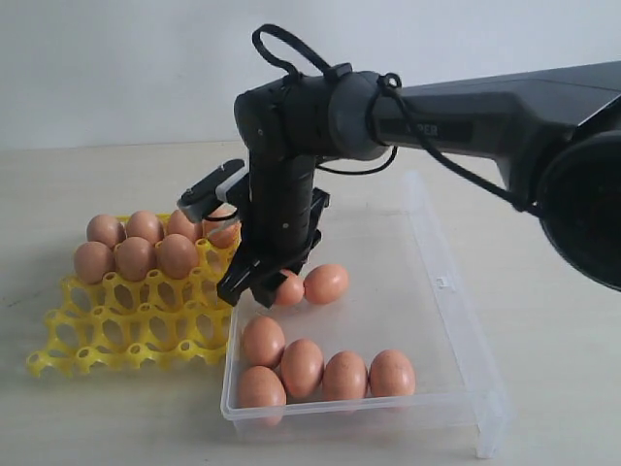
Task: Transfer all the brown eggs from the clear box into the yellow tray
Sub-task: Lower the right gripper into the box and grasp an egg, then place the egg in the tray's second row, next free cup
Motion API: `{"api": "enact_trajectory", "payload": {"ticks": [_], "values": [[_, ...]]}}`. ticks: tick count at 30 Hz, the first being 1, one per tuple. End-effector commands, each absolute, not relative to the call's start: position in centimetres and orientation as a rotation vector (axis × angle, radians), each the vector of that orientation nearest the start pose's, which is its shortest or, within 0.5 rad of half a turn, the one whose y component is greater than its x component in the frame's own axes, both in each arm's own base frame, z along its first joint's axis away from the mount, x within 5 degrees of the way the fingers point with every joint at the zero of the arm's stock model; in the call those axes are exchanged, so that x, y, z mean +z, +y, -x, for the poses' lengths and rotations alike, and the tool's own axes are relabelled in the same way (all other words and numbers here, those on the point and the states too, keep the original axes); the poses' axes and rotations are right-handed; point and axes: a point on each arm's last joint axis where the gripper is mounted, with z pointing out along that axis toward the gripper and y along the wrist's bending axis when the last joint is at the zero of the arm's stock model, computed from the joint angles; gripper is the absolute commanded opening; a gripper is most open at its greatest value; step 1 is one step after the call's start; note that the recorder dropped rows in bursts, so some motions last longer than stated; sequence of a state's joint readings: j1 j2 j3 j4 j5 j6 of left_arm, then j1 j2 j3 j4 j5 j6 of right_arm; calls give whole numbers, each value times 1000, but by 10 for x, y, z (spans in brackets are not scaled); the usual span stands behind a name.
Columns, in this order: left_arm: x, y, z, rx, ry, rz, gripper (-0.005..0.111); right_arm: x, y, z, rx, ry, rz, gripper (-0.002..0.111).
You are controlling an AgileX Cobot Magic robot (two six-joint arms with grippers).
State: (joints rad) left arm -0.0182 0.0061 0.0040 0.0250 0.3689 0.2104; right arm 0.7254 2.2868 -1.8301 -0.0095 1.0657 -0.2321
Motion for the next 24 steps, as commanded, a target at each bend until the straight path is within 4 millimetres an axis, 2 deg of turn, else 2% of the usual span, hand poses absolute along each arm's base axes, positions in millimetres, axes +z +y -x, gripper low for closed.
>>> {"api": "enact_trajectory", "payload": {"ticks": [1,4,7,11,13,18,24], "values": [[181,0,-53,154,1834,-223,0,207,301,-361,-80,2458,1295,0],[181,0,-53,154,1834,-223,0,234,308,-363,38,2275,1129,0],[181,0,-53,154,1834,-223,0,244,319,-359,215,2106,999,0],[181,0,-53,154,1834,-223,0,221,321,-352,352,1998,874,0],[181,0,-53,154,1834,-223,0,202,319,-347,415,1961,823,0],[181,0,-53,154,1834,-223,0,167,311,-331,534,1780,764,0],[181,0,-53,154,1834,-223,0,138,306,-329,547,1814,715,0]]}}
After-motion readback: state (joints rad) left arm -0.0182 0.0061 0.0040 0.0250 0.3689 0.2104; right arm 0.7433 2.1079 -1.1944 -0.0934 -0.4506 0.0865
